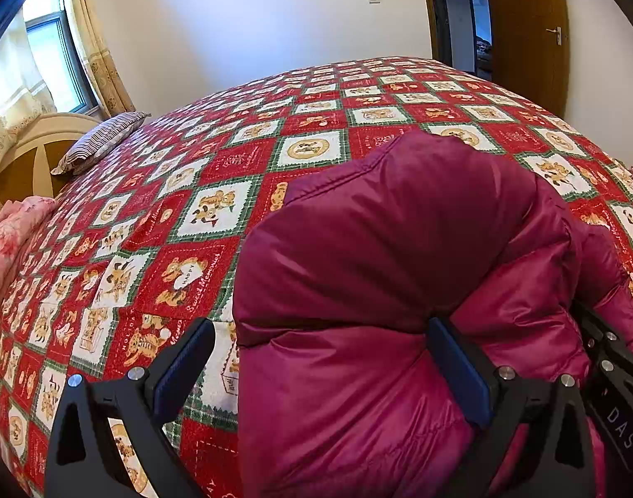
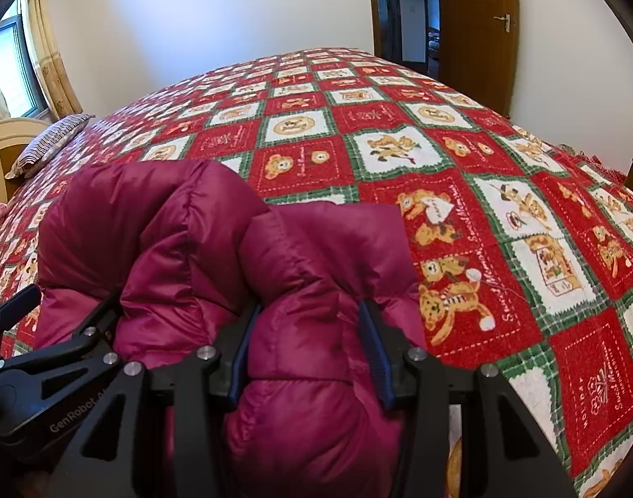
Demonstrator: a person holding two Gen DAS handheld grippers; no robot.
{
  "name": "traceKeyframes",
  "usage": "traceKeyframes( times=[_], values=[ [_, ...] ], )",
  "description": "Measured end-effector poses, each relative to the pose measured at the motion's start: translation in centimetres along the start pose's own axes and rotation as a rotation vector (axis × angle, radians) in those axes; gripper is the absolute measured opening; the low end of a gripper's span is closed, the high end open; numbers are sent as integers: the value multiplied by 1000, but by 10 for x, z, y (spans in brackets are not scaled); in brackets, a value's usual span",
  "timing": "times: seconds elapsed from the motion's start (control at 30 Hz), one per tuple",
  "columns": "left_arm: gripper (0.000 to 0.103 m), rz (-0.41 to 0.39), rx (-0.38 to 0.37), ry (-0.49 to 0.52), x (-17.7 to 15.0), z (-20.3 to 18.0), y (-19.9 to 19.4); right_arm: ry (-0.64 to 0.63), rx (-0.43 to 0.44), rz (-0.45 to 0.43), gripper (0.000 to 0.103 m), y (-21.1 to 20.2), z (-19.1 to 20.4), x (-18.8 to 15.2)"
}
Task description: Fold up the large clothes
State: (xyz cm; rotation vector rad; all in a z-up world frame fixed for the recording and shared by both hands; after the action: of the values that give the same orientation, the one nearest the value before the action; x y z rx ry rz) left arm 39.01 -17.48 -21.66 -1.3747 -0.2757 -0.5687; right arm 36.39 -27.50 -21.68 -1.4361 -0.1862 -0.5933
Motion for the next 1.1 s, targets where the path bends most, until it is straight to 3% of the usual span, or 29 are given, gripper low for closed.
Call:
traceKeyframes(
  times=[0.3, 0.43, 0.6, 0.83, 1.1],
  values=[
    [102, 1, -1, 0, 0, 1, 0, 1, 2, 1, 50, 0, 1, 0],
    [102, 3, 31, 17, -5, 2, -16, -23, 16, 5, 51, -10, 2, -2],
    [102, -36, -73, 28, -34, 6, -56, -20, 49, -53, 54, -43, -4, -23],
    [102, -49, -79, 31, -53, 3, -50, -24, 43, -91, 64, -42, -9, -42],
    [102, -74, -66, 39, -58, 0, -46, -8, 47, -73, 68, -33, -13, -41]
  ],
)
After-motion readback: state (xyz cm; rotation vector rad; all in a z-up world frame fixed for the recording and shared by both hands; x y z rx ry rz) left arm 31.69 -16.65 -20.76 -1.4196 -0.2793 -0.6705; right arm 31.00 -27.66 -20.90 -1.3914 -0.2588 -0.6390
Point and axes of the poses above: each gripper's, at about its wrist camera, not at the fingertips, and y roughly the way its jaws point, z to its left, x to its top, the point moved 3 cm from there along y, roughly the way its jaws point, and after that the axes turned 13 degrees about z, right-handed, at the moved point
